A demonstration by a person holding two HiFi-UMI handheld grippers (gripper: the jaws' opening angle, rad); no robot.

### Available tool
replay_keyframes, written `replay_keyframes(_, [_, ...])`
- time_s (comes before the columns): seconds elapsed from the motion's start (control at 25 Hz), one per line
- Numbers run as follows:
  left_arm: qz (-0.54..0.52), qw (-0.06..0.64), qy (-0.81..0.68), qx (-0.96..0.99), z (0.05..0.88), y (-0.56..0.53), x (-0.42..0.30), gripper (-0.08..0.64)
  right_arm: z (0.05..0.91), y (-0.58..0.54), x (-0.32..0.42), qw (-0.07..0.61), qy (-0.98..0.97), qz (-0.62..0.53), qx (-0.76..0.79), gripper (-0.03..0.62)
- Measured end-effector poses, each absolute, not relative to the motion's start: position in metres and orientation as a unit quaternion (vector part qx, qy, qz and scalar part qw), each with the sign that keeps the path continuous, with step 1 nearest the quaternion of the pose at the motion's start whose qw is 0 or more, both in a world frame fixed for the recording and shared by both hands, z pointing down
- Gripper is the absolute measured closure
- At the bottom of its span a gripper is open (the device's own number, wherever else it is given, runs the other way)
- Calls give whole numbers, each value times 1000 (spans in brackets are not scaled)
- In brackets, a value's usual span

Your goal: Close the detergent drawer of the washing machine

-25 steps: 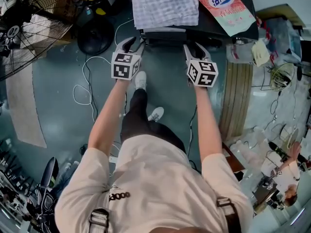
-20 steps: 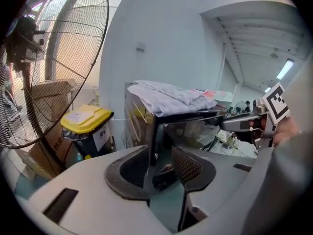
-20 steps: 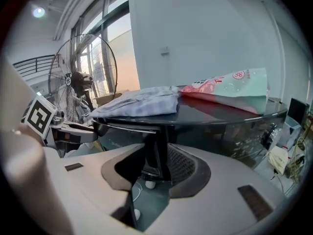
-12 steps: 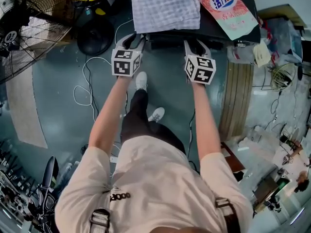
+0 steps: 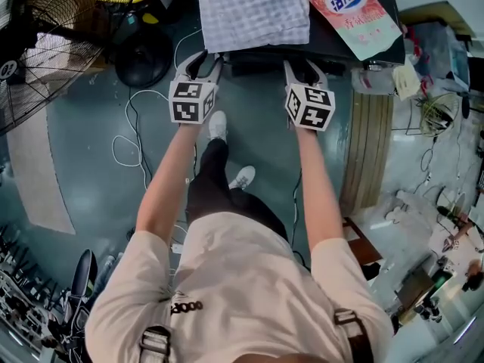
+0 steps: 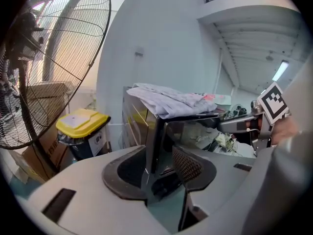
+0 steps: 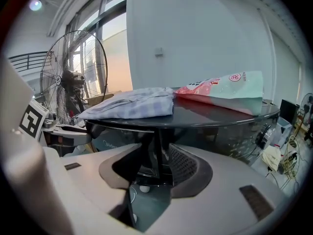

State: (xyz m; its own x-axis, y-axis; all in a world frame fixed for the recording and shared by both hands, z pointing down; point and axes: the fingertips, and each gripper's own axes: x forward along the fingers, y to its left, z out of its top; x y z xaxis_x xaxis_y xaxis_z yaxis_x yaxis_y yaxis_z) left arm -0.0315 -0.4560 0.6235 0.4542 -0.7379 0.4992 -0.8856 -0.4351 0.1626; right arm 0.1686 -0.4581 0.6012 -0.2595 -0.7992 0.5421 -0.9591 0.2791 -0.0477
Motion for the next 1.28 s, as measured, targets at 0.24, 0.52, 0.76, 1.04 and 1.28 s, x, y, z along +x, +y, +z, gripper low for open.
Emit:
replay_keyframes(0.24, [190,172,-482,838,623,-459,-29,399,603,-461,174,205,-766,189,579,396])
replay_keyframes(0.52, [180,172,-480,841,622,-471,-29,410,607,-467,186,227,-724,153,633,448])
replay_keyframes(0.76, [166,182,-479,842,623,-471,-31,411,607,-468,184,226,-724,154,634,447])
replay_keyframes(1.04, [196,206,-489,824,627,-458,-38,411,598,-446,181,238,-726,167,624,449])
replay_keyframes(1.28, [199,215,-474,831,619,-412,-36,414,579,-393,199,236,-728,161,623,470])
